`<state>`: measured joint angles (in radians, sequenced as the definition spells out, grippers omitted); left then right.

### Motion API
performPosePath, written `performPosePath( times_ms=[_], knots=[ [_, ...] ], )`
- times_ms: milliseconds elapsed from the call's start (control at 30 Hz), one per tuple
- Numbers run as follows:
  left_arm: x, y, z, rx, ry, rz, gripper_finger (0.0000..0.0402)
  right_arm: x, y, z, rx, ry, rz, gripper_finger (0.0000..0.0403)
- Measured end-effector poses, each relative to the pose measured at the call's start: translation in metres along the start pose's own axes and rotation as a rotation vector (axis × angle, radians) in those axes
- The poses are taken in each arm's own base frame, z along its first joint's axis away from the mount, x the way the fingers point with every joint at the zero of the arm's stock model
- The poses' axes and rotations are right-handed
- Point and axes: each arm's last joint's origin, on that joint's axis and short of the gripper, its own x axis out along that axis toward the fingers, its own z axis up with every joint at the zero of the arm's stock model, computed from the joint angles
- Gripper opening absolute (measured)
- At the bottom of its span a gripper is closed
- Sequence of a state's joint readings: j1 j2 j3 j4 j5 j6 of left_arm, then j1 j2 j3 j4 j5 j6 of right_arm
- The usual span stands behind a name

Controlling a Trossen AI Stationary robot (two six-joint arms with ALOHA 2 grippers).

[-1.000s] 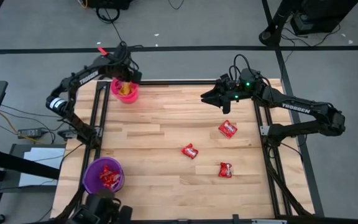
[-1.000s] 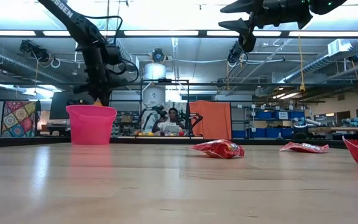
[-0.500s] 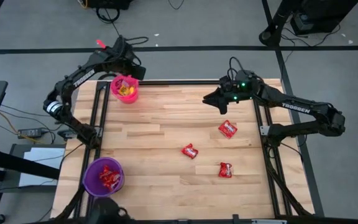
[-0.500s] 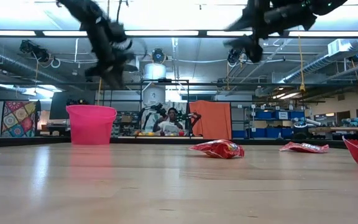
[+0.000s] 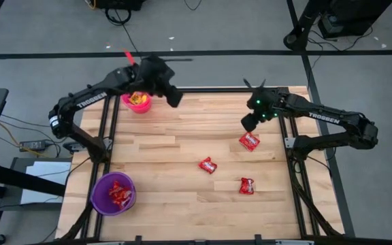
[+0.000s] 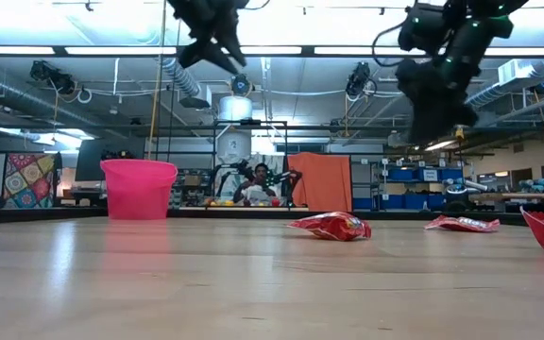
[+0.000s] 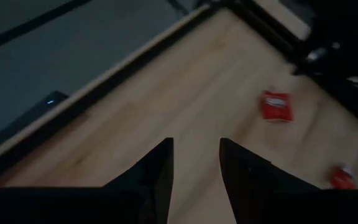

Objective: Sort candy by brand, put in halloween buckets
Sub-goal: Put the red candy into the violet bucket

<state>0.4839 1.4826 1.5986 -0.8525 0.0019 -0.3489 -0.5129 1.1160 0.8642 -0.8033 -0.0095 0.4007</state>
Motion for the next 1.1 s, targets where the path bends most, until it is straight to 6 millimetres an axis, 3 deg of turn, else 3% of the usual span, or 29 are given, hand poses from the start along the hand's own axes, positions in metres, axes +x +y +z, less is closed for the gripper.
performPosePath(
  times_ms=[200, 333, 767, 1100],
  knots=[
    [0.005, -0.03, -0.008, 0.021, -0.01, -0.061, 0.0136, 0.012, -0.005, -0.015, 0.016, 0.076, -0.056, 0.0162],
    [0.005, -0.04, -0.009, 0.019, -0.031, -0.094, 0.0136, 0.026, -0.009, -0.026, 0.019, 0.129, -0.042, 0.0162],
    [0.004, -0.045, -0.008, -0.016, -0.049, -0.114, 0.0136, 0.063, -0.019, -0.062, 0.11, 0.169, 0.01, 0.0162],
    [0.004, -0.045, -0.008, -0.018, -0.049, -0.115, 0.0136, 0.08, -0.024, -0.083, 0.1, 0.155, -0.006, 0.0163]
  ],
)
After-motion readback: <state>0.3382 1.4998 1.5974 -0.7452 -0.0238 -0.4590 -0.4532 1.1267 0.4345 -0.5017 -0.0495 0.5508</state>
